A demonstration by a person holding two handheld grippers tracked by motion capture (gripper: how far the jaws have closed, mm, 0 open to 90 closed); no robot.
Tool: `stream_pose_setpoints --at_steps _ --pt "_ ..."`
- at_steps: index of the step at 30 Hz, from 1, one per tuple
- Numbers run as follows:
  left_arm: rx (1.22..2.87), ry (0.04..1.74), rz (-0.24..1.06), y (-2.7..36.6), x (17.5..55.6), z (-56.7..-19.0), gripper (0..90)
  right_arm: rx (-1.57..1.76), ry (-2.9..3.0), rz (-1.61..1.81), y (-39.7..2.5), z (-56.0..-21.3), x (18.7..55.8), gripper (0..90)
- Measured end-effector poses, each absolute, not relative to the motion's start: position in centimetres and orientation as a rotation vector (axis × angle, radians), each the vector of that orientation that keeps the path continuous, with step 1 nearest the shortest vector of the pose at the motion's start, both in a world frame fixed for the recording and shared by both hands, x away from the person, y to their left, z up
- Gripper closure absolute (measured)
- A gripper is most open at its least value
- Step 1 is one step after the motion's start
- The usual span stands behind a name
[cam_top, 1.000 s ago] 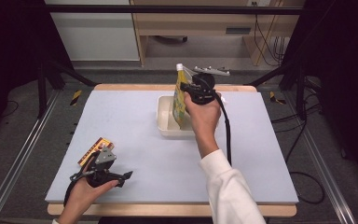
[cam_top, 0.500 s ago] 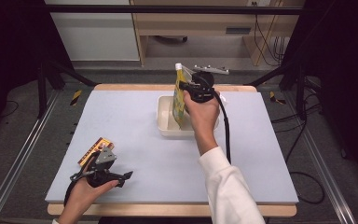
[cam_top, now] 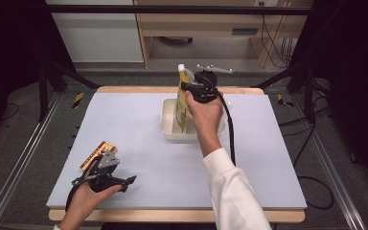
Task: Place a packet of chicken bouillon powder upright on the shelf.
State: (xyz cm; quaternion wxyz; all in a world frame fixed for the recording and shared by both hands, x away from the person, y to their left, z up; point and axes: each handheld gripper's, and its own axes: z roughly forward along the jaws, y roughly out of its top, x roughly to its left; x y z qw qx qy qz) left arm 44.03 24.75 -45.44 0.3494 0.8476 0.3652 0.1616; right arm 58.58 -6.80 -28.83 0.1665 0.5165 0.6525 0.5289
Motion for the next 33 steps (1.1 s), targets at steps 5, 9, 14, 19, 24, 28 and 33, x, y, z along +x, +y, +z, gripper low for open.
stream_pose_setpoints --at_steps 5,9,14,19,24,28,33 --pt "2.200 0.943 0.420 24.7 44.0 -45.5 9.5 1.471 1.862 1.487 -6.7 -29.1 58.9 90.0" --pt "2.201 0.944 0.418 24.8 44.0 -45.5 9.6 1.486 1.841 1.502 -7.0 -29.2 59.3 90.0" --pt "2.202 0.944 0.420 24.7 44.1 -45.5 9.5 1.479 1.832 1.490 -6.9 -29.2 59.3 90.0" --pt "2.202 0.944 0.419 24.7 44.0 -45.5 9.6 1.477 1.844 1.481 -6.9 -29.5 59.4 90.0" --pt "2.202 0.945 0.422 24.8 44.1 -45.5 9.6 1.462 1.837 1.467 -6.8 -29.9 59.5 90.0" --pt "2.208 0.940 0.421 24.6 44.0 -45.6 9.6 1.437 1.830 1.444 -6.7 -30.1 59.4 90.0" --pt "2.213 0.938 0.419 24.6 44.0 -45.6 9.6 1.384 1.831 1.415 -6.4 -30.5 59.1 90.0"
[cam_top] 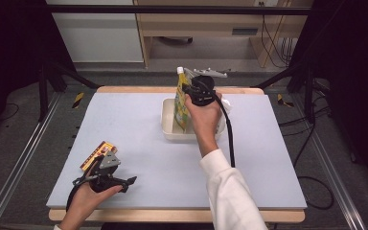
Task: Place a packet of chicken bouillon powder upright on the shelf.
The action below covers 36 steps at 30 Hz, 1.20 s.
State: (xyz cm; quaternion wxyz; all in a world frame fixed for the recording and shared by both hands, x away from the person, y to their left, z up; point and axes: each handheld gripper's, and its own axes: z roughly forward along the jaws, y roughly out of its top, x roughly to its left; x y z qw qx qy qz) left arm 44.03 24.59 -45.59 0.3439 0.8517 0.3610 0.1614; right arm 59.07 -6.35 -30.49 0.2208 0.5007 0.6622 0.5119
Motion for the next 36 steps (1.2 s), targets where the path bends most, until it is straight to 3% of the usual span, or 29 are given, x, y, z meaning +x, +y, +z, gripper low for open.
stream_pose_setpoints --at_steps 13,33,36 --pt "2.223 0.930 0.418 24.4 43.9 -45.6 9.6 1.350 1.807 1.313 -5.8 -31.5 58.5 90.0" --pt "2.230 0.929 0.413 24.4 44.0 -45.7 9.6 1.443 1.834 1.418 -6.5 -34.0 58.8 89.3" --pt "2.229 0.927 0.415 24.4 43.9 -45.7 9.6 1.443 1.833 1.441 -6.7 -33.9 58.6 80.8"
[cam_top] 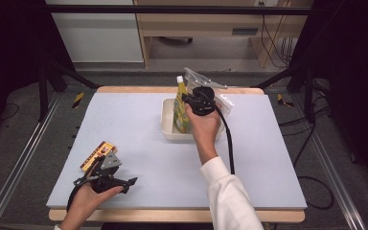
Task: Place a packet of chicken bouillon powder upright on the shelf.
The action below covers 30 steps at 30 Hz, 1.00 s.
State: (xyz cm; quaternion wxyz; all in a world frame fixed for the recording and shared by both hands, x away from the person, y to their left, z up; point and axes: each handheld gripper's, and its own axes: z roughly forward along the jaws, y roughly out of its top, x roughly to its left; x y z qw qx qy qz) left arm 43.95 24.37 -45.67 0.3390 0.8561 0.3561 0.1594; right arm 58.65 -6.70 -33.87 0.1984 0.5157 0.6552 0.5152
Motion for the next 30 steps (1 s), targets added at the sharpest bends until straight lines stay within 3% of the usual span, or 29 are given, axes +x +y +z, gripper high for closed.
stream_pose_setpoints --at_steps 1,2,4,15,25,30 --pt "2.227 0.929 0.416 24.4 44.0 -45.7 9.6 1.443 1.833 1.441 -6.7 -33.9 58.6 80.8" --pt "2.221 0.933 0.417 24.4 44.0 -45.7 9.5 1.427 1.821 1.474 -6.8 -33.5 58.2 73.8" --pt "2.220 0.935 0.424 24.4 44.0 -45.7 9.4 1.407 1.809 1.494 -7.0 -33.0 57.6 68.7" --pt "2.209 0.932 0.470 24.7 44.0 -45.0 7.4 1.301 1.827 1.544 -8.5 -32.6 53.5 54.1" --pt "2.217 0.964 0.513 25.8 44.2 -44.0 6.3 1.254 1.890 1.504 -10.3 -36.2 50.4 32.3" --pt "2.260 1.014 0.527 26.4 44.6 -43.6 7.5 1.259 1.937 1.438 -11.2 -38.2 49.3 28.5"
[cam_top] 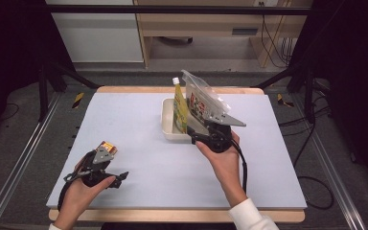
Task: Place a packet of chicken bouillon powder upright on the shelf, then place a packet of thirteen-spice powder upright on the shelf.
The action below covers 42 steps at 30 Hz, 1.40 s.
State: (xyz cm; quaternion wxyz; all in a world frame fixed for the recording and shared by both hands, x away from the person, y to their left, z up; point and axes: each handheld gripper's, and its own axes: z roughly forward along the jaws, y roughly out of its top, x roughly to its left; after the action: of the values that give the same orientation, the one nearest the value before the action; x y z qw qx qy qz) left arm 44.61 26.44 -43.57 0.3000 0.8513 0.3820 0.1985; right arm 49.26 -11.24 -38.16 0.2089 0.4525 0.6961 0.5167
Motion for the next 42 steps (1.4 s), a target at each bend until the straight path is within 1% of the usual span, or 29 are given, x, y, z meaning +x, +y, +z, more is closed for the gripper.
stream_pose_setpoints --at_steps 3,4,6,8,9,11,12,14,18,23,27,29,36,37,42 --pt "2.308 1.049 0.543 27.0 45.1 -42.6 7.6 1.256 1.965 1.417 -11.5 -38.8 48.7 26.3" --pt "2.320 1.069 0.543 27.2 45.4 -42.2 7.6 1.238 1.996 1.405 -11.8 -39.7 48.0 24.7" --pt "2.361 1.100 0.530 27.7 45.9 -41.1 7.6 1.237 2.006 1.406 -11.9 -40.1 47.6 24.1" --pt "2.393 1.122 0.537 27.9 46.3 -40.3 8.5 1.219 2.043 1.405 -12.3 -41.6 46.9 18.6" --pt "2.408 1.135 0.520 28.1 46.6 -40.0 8.5 1.219 2.043 1.405 -12.3 -41.6 46.9 18.6" --pt "2.428 1.165 0.478 28.4 47.0 -39.5 8.6 1.227 2.071 1.433 -12.6 -42.6 46.6 14.8" --pt "2.455 1.175 0.469 28.6 47.3 -39.4 8.6 1.227 2.071 1.433 -12.6 -42.6 46.6 14.8" --pt "2.494 1.204 0.453 28.9 47.6 -39.4 8.6 1.206 2.112 1.420 -12.7 -42.9 46.3 12.0" --pt "2.539 1.262 0.349 30.2 47.8 -40.3 9.8 1.194 2.115 1.372 -13.1 -43.1 46.2 13.7" --pt "2.589 1.301 0.312 31.1 47.9 -41.4 11.0 1.186 2.159 1.341 -13.1 -43.8 46.3 14.3" --pt "2.597 1.344 0.302 31.2 48.8 -42.0 11.9 1.183 2.167 1.328 -12.8 -43.9 46.3 15.1" --pt "2.597 1.361 0.310 31.1 49.4 -42.1 13.8 1.185 2.176 1.321 -12.7 -44.0 46.3 15.2" --pt "2.627 1.393 0.280 30.8 51.0 -43.3 19.4 1.179 2.218 1.299 -12.3 -44.5 46.3 15.7" --pt "2.636 1.402 0.278 30.8 51.2 -43.5 19.2 1.177 2.222 1.298 -12.2 -44.5 46.3 15.7" --pt "2.636 1.432 0.264 31.0 51.7 -44.5 26.4 1.174 2.226 1.301 -12.2 -44.4 46.2 15.7"
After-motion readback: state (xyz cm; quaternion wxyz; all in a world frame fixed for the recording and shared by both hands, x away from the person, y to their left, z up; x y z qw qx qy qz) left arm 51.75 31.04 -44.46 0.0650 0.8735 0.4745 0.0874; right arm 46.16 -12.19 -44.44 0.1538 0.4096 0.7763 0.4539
